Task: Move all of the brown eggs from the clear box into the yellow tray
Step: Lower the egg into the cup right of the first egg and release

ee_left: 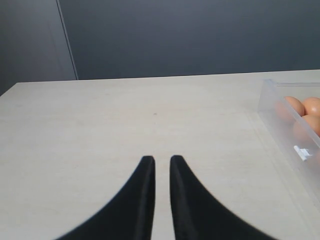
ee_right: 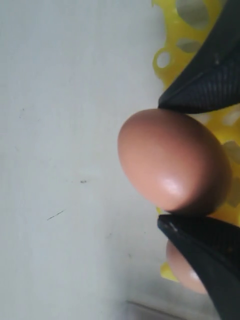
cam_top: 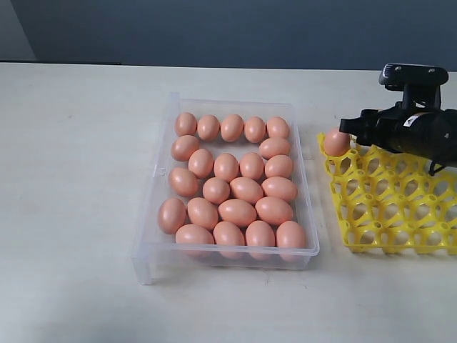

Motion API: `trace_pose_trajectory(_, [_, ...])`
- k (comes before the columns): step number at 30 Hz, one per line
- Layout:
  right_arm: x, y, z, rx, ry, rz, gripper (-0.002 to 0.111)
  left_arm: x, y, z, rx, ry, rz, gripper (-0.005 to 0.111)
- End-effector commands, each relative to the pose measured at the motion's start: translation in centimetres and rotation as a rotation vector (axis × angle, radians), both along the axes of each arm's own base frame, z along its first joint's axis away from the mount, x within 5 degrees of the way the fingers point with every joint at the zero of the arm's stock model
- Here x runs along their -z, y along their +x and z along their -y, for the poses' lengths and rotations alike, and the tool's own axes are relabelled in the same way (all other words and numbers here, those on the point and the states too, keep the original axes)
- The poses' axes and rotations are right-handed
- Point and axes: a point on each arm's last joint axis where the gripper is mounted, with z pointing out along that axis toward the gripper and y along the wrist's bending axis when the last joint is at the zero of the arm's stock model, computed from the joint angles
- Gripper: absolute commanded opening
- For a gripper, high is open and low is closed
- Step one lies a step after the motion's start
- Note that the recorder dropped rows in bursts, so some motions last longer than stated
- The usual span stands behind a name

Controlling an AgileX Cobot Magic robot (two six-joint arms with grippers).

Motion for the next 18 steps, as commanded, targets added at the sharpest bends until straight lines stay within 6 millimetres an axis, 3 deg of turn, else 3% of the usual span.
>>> trace_pose_trajectory(1, [-0.4,0.3,0.1,-0.022,-0.023,0.036,-0.001,0.2,0.0,0.0,0.000,-0.002,-0.009,0.012])
trace_pose_trajectory(11, [0.8,0.4,0.0,-0.042,-0.039,0.003,-0.001,0.2,0.0,0.0,0.000,-0.002,-0.009,0.012])
trace_pose_trajectory(18, [0.7,2.2,-0.4,-0.074,-0.042,-0.050,-0.001,0.2,0.0,0.0,0.000,-0.002,-0.009,0.012])
